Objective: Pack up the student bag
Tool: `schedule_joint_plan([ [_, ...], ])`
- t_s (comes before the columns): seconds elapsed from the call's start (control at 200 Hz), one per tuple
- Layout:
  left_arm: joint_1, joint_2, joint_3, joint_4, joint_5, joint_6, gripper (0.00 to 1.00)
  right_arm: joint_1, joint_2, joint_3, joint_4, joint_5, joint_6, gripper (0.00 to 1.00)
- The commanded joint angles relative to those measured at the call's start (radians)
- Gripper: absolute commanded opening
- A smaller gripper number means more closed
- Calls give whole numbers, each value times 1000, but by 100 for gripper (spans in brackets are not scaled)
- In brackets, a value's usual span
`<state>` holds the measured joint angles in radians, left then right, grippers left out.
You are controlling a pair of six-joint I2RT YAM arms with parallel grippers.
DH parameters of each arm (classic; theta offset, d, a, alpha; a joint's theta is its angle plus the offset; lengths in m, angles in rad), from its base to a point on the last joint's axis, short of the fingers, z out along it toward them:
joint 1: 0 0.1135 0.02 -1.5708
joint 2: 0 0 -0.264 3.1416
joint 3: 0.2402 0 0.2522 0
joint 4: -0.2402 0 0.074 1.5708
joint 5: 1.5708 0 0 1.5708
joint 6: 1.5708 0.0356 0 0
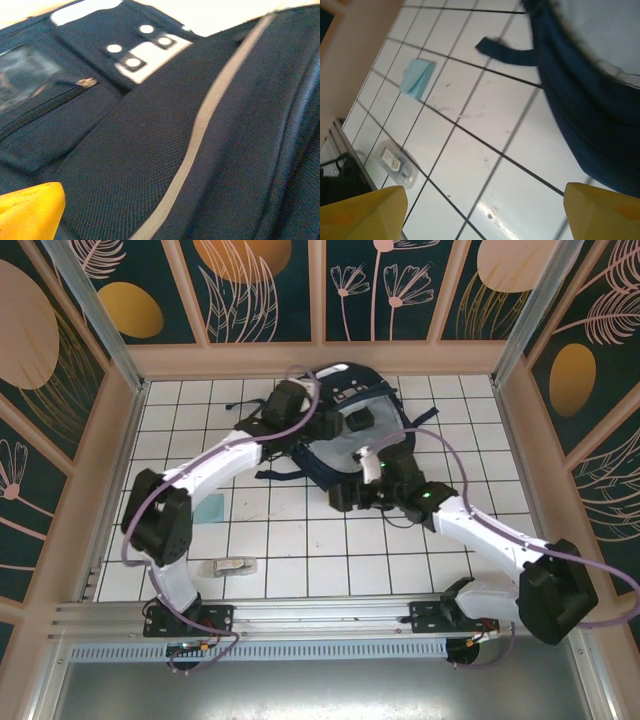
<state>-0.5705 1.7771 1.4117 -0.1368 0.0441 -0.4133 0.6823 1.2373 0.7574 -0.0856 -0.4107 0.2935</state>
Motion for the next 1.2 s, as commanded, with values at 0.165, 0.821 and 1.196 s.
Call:
schedule_joint_plan([
  [0.165,286,-280,-246,68,-16,-133,99,260,295,188,176,160,-216,83],
  [0.821,375,-370,-433,152,-29,-153,99,212,419,322,-24,283,-146,84],
  [1.196,455,-69,-358,264,-61,-208,98,107,349,253,43,360,-34,85],
])
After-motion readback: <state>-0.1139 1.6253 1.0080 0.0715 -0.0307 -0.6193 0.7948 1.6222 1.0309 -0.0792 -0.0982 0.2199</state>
